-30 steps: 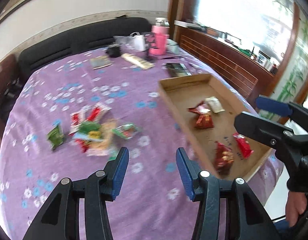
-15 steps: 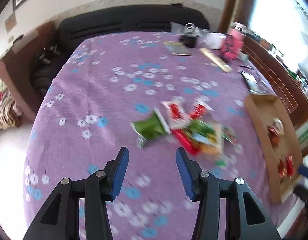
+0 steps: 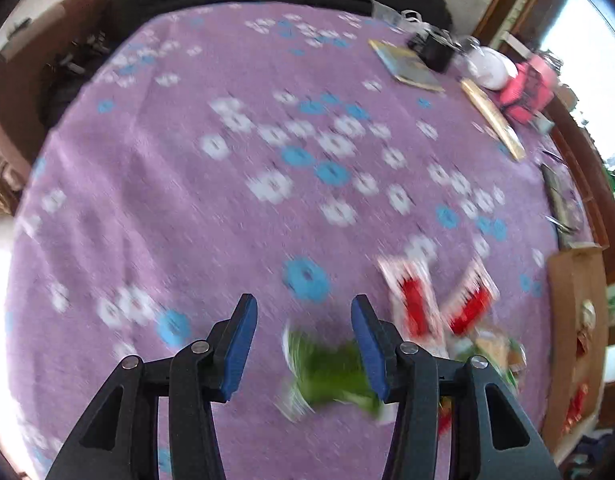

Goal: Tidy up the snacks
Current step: 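Withdraw both grippers from the tray back toward the snack pile, then grasp a green snack bag with the left gripper while the right gripper grasps another green bag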

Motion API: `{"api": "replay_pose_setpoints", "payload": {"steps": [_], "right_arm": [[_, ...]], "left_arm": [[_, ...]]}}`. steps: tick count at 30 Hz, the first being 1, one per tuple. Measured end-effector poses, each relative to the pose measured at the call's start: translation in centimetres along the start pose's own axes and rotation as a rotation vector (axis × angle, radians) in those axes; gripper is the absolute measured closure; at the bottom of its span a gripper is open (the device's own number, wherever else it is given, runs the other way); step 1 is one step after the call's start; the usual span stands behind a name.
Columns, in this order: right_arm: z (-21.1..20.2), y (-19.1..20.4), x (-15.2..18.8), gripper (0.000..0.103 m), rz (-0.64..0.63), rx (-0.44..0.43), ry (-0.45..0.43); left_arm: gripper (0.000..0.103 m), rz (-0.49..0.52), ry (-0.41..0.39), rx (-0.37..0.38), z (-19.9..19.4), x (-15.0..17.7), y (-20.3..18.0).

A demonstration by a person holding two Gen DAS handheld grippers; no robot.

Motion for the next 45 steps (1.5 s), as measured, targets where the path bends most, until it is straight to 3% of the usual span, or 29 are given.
{"api": "replay_pose_setpoints", "payload": {"steps": [8,16,19,28,30,31,33,39,45], "right_arm": [[-0.1,-1.0,-0.4,0.058,0.021,-0.006,-0.007],[0.4,0.0,-1.0,0.058,-0.007,-0.038,-0.002],[0.9,0.8,-1.0,0.058,-0.026,-0.052,0.007],[1.8,2.5,-0.9,0.058,-0.075,-0.081,0.028],[1.8,2.6,-0.9,0.058,-0.076,-0.085,0.03],[1.9,2.6,-0.9,0.058,-0.076,-0.087,0.03],[1.9,2.7,-0.8,0.058,-0.076,-0.092,0.03],[2.9,3.4,-1.6,0.058,-0.068,-0.121,0.058],[5.2,5.8,-5.6,0.057,0.023,-0.241,0.16]], "left_arm": [[0.043,0.086,0.006,0.104,-3.3,10.1,-4.1],[0.042,0.096,0.005,0.091,-6.9,17.1,-5.6],[0.031,0.075,-0.006,0.098,-7.7,18.1,-5.4],[0.03,0.036,-0.054,0.04,-7.2,16.5,-5.5],[0.036,0.028,-0.04,0.021,-6.5,16.1,-5.5],[0.05,0.025,-0.02,0.007,-6.1,16.0,-5.4],[0.058,0.028,-0.021,-0.006,-5.8,16.2,-5.5],[0.061,0.058,-0.037,-0.047,-6.1,17.1,-5.6],[0.061,0.062,-0.046,-0.078,-6.7,18.4,-4.3]]}}
Point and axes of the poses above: each gripper's, at about its wrist camera, not at the fingertips, and z roughly the way its jaws point, y to its left, x to its underside, the point moved 3 cm from there along z, roughly the way its jaws point, and after that the axes turned 11 degrees about z, right-handed, at the moved point
